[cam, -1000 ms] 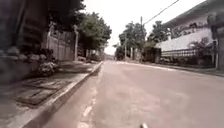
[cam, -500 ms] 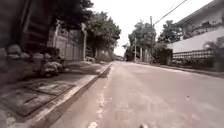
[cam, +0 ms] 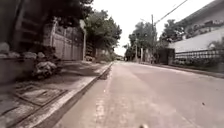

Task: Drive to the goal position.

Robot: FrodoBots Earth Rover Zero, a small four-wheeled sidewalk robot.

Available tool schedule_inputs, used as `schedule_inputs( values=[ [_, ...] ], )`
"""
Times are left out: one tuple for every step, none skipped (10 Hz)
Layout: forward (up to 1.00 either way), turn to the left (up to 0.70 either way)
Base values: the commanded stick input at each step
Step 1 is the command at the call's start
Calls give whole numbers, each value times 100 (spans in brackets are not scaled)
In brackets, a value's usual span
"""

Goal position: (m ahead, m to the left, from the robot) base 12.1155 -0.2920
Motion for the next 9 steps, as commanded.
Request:
schedule_inputs(
  values=[
    [70,-28],
    [70,-2],
    [70,0],
    [70,0],
    [70,0],
    [70,0],
    [70,0],
    [70,0],
    [70,0]
  ],
)
